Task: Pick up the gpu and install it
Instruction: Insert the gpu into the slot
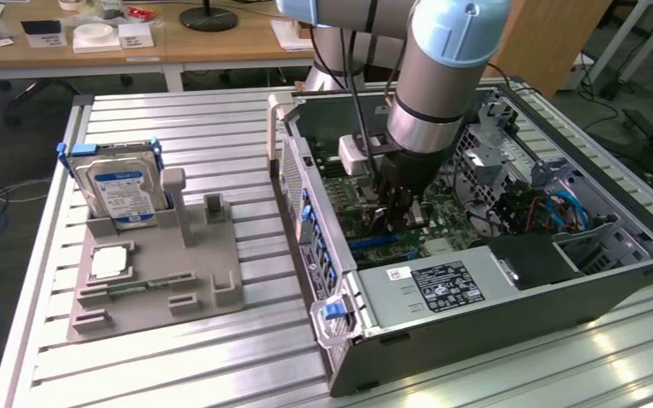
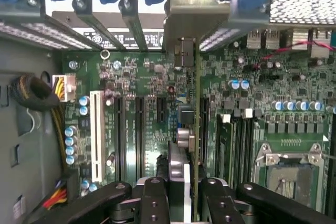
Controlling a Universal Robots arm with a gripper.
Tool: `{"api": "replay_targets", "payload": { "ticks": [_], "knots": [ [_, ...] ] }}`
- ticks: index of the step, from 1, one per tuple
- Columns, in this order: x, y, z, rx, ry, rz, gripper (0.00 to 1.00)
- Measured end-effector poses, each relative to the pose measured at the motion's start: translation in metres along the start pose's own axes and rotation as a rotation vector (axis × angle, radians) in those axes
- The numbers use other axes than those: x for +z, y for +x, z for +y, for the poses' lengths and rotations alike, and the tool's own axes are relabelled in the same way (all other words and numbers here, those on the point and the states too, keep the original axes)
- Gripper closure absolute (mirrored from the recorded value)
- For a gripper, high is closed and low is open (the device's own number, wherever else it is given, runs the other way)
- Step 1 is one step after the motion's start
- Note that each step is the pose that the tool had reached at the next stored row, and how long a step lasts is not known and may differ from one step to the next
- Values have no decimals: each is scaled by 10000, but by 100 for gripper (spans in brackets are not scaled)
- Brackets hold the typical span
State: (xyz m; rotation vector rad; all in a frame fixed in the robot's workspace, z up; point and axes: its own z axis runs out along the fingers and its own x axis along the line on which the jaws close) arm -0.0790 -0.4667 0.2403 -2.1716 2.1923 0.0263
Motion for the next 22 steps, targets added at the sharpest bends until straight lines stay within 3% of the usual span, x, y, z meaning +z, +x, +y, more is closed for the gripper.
{"api": "replay_targets", "payload": {
  "ticks": [15,22],
  "knots": [
    [40,-15,14,-1,0,0,72],
    [110,-12,26,0,-12,-1,72]
  ]
}}
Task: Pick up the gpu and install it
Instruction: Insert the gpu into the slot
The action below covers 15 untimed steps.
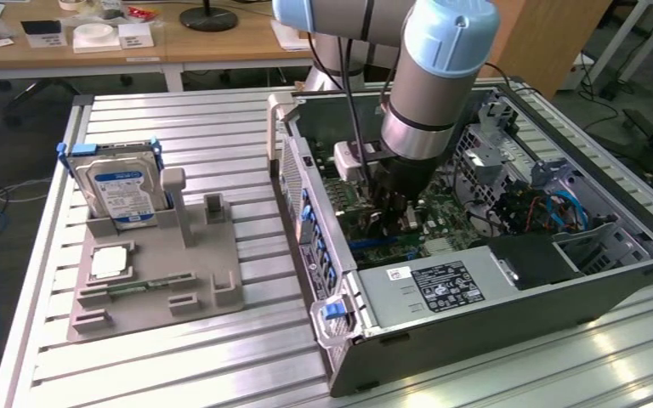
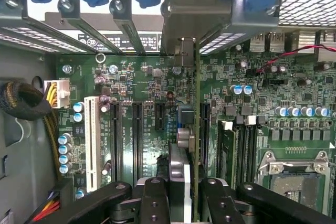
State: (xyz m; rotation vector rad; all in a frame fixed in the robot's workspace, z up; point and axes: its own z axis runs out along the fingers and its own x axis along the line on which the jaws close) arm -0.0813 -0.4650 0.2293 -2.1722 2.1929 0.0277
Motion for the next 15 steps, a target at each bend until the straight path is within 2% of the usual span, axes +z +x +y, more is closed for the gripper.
{"api": "replay_targets", "payload": {
  "ticks": [8,15],
  "knots": [
    [110,7,3,0,-22,5,72],
    [119,7,3,1,-23,1,72]
  ]
}}
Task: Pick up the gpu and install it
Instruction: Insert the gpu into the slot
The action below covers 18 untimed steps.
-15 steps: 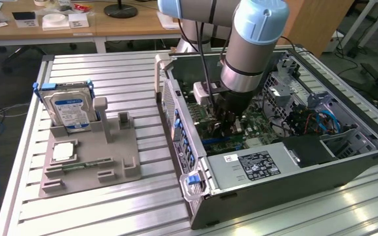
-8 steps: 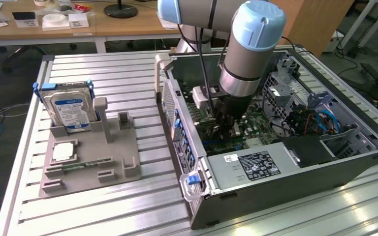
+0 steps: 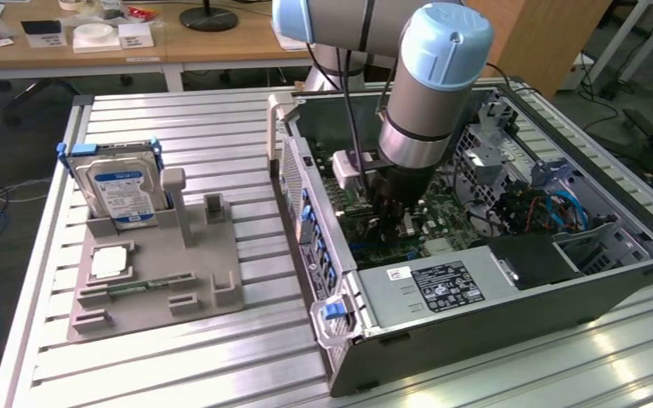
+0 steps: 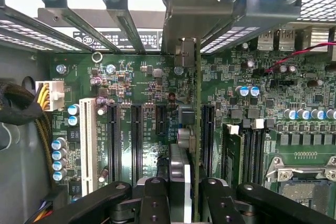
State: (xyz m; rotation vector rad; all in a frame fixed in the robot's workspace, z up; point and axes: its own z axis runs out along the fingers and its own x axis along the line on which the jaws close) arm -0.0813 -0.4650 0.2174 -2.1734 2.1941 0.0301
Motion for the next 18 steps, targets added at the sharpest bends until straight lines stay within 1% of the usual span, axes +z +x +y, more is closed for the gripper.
{"api": "replay_targets", "payload": {
  "ticks": [4,10,12,14,15,17,18],
  "knots": [
    [39,2,0,-1,2,0,72],
    [41,1,9,-1,6,-3,72],
    [42,1,28,-7,20,-6,72],
    [49,2,45,-3,48,13,72],
    [61,4,49,-2,44,24,72],
    [95,4,55,0,20,7,72],
    [103,3,55,-1,21,3,72]
  ]
}}
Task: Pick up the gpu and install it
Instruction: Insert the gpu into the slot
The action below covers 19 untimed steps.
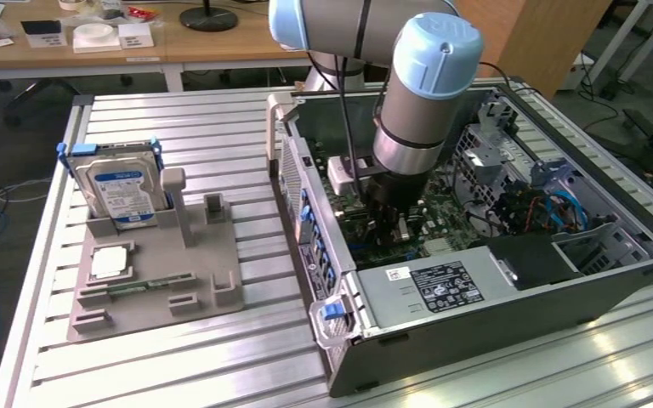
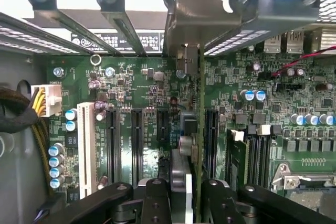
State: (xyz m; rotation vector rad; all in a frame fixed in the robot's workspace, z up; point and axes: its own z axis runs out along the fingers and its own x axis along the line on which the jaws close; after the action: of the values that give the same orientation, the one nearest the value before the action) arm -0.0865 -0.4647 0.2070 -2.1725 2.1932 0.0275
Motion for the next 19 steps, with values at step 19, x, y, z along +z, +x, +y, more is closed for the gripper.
{"api": "replay_targets", "payload": {
  "ticks": [19],
  "knots": [
    [-314,-17,-9,-1,12,-5,66]
  ]
}}
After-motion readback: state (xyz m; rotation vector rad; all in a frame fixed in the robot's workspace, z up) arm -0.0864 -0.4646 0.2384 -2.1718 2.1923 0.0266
